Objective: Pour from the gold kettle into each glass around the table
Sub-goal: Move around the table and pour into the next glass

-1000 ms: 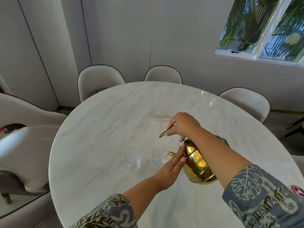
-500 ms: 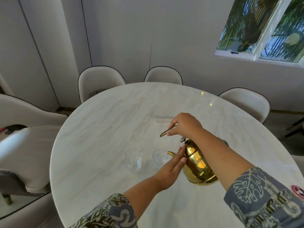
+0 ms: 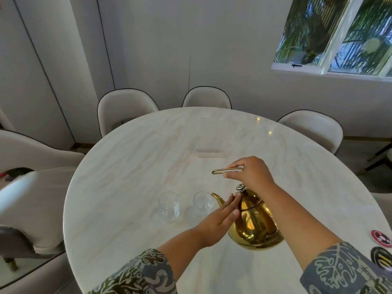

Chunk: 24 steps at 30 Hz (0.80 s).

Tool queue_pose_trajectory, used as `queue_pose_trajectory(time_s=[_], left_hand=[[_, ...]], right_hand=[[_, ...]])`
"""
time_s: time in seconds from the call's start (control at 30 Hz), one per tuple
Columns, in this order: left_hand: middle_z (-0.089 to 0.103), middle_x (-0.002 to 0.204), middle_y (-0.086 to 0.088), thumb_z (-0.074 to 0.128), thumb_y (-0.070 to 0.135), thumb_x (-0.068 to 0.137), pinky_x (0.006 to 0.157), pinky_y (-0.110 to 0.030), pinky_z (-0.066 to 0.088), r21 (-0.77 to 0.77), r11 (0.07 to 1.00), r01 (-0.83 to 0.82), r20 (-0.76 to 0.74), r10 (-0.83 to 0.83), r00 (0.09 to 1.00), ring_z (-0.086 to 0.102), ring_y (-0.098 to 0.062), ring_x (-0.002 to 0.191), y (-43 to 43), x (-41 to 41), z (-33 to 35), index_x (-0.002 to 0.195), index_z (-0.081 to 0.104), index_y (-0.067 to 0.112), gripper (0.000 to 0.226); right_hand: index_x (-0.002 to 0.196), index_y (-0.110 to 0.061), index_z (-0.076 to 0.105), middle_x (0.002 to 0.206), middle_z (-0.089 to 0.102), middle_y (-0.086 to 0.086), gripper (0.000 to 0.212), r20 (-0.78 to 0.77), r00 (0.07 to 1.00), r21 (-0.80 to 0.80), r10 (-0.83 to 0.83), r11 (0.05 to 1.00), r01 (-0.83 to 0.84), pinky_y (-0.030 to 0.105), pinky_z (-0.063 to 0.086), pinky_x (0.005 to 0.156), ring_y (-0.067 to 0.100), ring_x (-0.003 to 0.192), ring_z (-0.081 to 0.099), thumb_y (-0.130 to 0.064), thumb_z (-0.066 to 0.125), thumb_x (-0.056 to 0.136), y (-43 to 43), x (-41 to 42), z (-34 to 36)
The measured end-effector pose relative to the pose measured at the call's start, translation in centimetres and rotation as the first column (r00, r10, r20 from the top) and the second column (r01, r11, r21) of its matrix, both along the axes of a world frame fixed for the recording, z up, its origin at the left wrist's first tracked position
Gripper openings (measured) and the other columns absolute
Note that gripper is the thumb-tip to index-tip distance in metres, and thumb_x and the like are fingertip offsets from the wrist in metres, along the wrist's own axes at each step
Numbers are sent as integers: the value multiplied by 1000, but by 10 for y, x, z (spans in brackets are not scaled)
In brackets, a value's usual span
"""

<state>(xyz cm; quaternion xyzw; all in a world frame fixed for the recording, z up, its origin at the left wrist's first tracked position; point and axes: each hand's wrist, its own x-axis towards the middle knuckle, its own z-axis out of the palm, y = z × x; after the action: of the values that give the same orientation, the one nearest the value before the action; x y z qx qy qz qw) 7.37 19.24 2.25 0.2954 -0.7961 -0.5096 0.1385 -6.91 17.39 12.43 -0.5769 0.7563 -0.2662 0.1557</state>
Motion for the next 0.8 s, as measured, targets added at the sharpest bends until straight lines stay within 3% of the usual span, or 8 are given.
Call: queue_pose_trajectory(time_s=[0.23,0.67,0.8], left_hand=[[-3,159,19,16,60,94,121,-44,10,-125,991,46,128,-30,991,7,-17,148,1,4,-5,139,2,61,47],[1,160,12,12,53,97,120,-37,-3,-238,968,77,209,-27,978,4,-10,148,20,10,-4,147,4,47,50],[5,160,13,15,51,98,120,-34,0,-273,961,49,195,6,981,7,-9,147,25,17,-1,147,8,46,49]], right_hand=[[103,-22,75,116,70,0,35,150,986,-107,-74,990,90,24,47,79,18,108,63,-41,78,74,21,-12,-20],[105,-18,74,122,67,5,36,216,972,-146,-92,981,125,23,42,79,21,114,60,-38,77,75,44,-7,-22],[104,-16,75,119,69,5,35,256,964,-174,-72,977,119,22,41,78,20,111,61,-36,78,75,51,-2,-20]])
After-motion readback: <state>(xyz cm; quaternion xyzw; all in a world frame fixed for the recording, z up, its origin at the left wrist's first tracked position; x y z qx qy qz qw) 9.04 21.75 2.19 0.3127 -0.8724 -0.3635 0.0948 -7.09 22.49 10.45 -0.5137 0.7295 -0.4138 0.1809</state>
